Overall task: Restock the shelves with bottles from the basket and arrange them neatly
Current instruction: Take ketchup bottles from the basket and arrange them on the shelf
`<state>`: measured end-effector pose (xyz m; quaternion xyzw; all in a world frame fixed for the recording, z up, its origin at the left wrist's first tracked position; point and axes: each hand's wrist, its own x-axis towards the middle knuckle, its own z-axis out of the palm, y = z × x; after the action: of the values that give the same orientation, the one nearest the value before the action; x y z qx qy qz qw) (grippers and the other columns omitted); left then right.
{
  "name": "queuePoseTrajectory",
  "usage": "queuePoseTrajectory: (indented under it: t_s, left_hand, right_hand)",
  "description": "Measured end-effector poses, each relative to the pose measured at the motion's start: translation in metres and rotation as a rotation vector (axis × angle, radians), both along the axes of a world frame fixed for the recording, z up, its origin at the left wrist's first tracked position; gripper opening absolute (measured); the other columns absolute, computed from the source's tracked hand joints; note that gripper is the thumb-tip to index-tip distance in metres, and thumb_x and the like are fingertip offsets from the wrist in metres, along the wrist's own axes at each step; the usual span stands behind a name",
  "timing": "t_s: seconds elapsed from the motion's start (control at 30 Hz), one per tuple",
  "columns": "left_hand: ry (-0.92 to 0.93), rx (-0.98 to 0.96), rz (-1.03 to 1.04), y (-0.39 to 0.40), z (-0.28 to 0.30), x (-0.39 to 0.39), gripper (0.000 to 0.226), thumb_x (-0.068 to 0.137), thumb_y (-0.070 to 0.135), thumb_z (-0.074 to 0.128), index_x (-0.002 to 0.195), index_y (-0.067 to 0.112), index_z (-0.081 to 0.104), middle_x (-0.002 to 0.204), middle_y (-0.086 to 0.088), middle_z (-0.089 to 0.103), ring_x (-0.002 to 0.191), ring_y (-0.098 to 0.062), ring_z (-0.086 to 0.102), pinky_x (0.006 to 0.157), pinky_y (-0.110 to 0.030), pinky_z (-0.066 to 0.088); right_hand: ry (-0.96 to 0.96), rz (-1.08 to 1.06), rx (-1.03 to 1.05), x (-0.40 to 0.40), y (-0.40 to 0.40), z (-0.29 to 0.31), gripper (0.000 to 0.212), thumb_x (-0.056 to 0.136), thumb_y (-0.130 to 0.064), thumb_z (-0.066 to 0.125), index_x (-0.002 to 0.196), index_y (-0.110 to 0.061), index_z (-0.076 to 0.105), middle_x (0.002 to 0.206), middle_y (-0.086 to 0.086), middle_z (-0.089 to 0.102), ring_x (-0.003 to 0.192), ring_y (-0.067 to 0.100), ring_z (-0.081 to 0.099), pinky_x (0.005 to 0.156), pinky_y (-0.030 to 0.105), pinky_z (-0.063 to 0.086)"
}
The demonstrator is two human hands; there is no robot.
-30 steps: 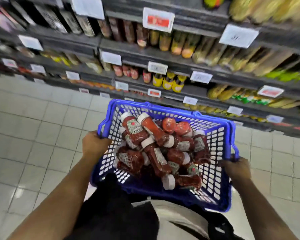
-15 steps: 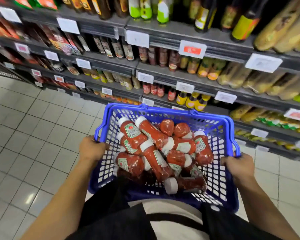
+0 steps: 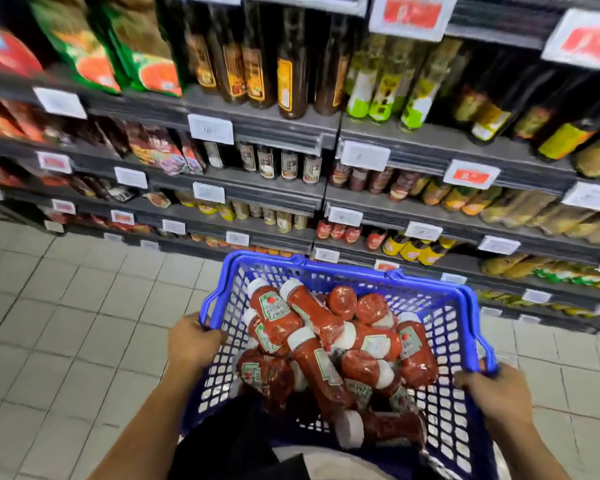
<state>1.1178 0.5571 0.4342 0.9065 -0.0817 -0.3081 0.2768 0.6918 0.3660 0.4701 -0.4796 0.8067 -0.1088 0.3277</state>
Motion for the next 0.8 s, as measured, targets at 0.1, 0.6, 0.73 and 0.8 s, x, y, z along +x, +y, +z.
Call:
queuePoseTrajectory:
  t_s: [0.1, 0.6, 0.73, 0.8]
  left_hand:
    - [-0.035, 0.014, -0.025, 0.002, 0.008, 0.030, 0.015, 0.061, 0.008, 0.080, 0.064, 0.013, 0.066, 0.053, 0.002, 0.065, 0.053, -0.019, 0.063, 0.049, -0.024, 0.043]
    - [-0.212, 0.079, 0.205, 0.040, 0.037, 0.150, 0.020, 0.062, 0.011, 0.083, 0.063, 0.007, 0.063, 0.056, -0.013, 0.062, 0.058, -0.033, 0.063, 0.054, -0.034, 0.048]
    - [-0.174, 0.065, 0.235, 0.058, 0.027, 0.199, 0.021, 0.061, 0.014, 0.084, 0.063, 0.009, 0.063, 0.056, -0.011, 0.062, 0.057, -0.032, 0.063, 0.051, -0.031, 0.046]
    - [-0.153, 0.066, 0.215, 0.067, 0.020, 0.233, 0.020, 0.062, 0.017, 0.083, 0.064, 0.011, 0.064, 0.056, -0.008, 0.062, 0.057, -0.029, 0.062, 0.051, -0.028, 0.042]
  right_hand:
    - [-0.039, -0.013, 0.028, 0.028, 0.007, -0.006, 0.026, 0.047, -0.015, 0.086, 0.063, -0.007, 0.067, 0.057, 0.009, 0.068, 0.059, 0.028, 0.066, 0.060, 0.039, 0.055]
    - [-0.179, 0.175, 0.039, 0.193, -0.042, -0.042, 0.022, 0.055, -0.008, 0.085, 0.061, -0.004, 0.064, 0.041, -0.001, 0.055, 0.048, 0.025, 0.054, 0.048, 0.032, 0.043]
    - [-0.125, 0.201, 0.016, 0.245, -0.029, -0.042, 0.022, 0.055, -0.011, 0.085, 0.057, -0.007, 0.064, 0.042, -0.003, 0.058, 0.051, 0.028, 0.059, 0.048, 0.031, 0.041]
    - [-0.087, 0.209, -0.006, 0.277, -0.018, -0.039, 0.022, 0.055, -0.010, 0.086, 0.056, -0.008, 0.064, 0.041, -0.002, 0.057, 0.050, 0.027, 0.058, 0.048, 0.031, 0.042]
